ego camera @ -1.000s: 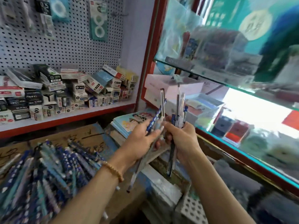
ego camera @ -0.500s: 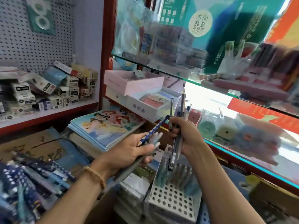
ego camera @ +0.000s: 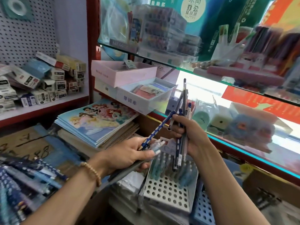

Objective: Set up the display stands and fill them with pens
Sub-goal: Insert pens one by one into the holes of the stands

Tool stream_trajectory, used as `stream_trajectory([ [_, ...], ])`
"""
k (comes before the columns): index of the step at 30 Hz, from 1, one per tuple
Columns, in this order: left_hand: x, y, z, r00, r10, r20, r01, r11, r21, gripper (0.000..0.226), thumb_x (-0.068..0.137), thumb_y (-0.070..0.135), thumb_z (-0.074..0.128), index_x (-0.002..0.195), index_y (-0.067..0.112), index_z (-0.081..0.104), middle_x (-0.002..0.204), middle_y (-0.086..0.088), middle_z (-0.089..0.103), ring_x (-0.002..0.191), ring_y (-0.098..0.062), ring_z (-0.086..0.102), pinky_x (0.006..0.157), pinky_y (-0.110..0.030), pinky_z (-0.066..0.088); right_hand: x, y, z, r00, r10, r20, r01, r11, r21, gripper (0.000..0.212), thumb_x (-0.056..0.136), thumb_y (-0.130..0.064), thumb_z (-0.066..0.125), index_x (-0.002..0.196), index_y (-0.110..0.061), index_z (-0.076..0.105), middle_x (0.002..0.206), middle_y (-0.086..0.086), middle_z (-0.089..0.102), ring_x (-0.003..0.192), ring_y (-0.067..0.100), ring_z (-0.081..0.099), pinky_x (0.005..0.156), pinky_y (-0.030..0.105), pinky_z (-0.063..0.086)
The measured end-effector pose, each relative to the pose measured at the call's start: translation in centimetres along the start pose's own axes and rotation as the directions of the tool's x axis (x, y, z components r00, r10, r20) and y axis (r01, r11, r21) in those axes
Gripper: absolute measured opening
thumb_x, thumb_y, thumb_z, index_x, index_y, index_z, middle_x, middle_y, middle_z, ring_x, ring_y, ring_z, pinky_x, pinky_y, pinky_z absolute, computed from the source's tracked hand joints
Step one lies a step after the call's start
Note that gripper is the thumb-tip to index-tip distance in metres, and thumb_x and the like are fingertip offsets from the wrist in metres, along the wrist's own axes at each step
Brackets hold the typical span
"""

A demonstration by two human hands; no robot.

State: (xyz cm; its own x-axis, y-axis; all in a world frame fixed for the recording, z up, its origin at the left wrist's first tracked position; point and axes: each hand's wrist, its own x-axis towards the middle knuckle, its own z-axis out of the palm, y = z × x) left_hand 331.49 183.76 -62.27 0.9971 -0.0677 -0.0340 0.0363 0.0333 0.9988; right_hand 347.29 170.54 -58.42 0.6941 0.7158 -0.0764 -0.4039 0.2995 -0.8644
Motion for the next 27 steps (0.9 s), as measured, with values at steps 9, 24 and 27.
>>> stream_trajectory([
  [9, 1.1, -0.9, 1.1, 0.991, -0.131, -0.009, 0.132, 0.989, 0.070, 0.029, 0.101, 0.007, 0.050, 0.130, 0.006, 0.051, 0.081, 0.000, 0.057, 0.066, -0.011, 0.055, 0.061, -0.025, 0.047, -1.5, 0.0, -1.8, 0.997, -0.071, 0.009, 0.072, 0.994, -0.079, 0.006, 0.094, -0.004, 0.057, 0.089, -0.007, 0.054, 0.056, 0.000, 0.042, 0.039, 0.006, 0.039, 0.038, 0.016, 0.037],
  [24, 4.2, -2.1, 3.8, 0.960, -0.258, 0.107, 0.237, 0.956, 0.175, 0.029, 0.098, 0.015, 0.055, 0.127, 0.020, 0.053, 0.077, 0.006, 0.059, 0.070, -0.010, 0.057, 0.068, -0.028, 0.051, -5.0, -0.8, -6.8, 0.924, -0.256, -0.283, 0.083, 0.859, -0.506, 0.009, 0.093, -0.015, 0.067, 0.088, -0.007, 0.066, 0.060, 0.005, 0.058, 0.046, 0.010, 0.050, 0.046, 0.020, 0.045],
  [27, 5.0, -2.3, 4.4, 0.954, -0.271, 0.125, 0.243, 0.949, 0.199, 0.031, 0.097, 0.016, 0.058, 0.127, 0.018, 0.053, 0.077, 0.007, 0.060, 0.071, -0.010, 0.058, 0.068, -0.028, 0.051, -5.5, -1.1, -7.3, 0.880, -0.348, -0.322, 0.108, 0.809, -0.578, 0.015, 0.093, -0.012, 0.066, 0.079, -0.008, 0.068, 0.057, 0.004, 0.060, 0.046, 0.009, 0.052, 0.047, 0.019, 0.046],
])
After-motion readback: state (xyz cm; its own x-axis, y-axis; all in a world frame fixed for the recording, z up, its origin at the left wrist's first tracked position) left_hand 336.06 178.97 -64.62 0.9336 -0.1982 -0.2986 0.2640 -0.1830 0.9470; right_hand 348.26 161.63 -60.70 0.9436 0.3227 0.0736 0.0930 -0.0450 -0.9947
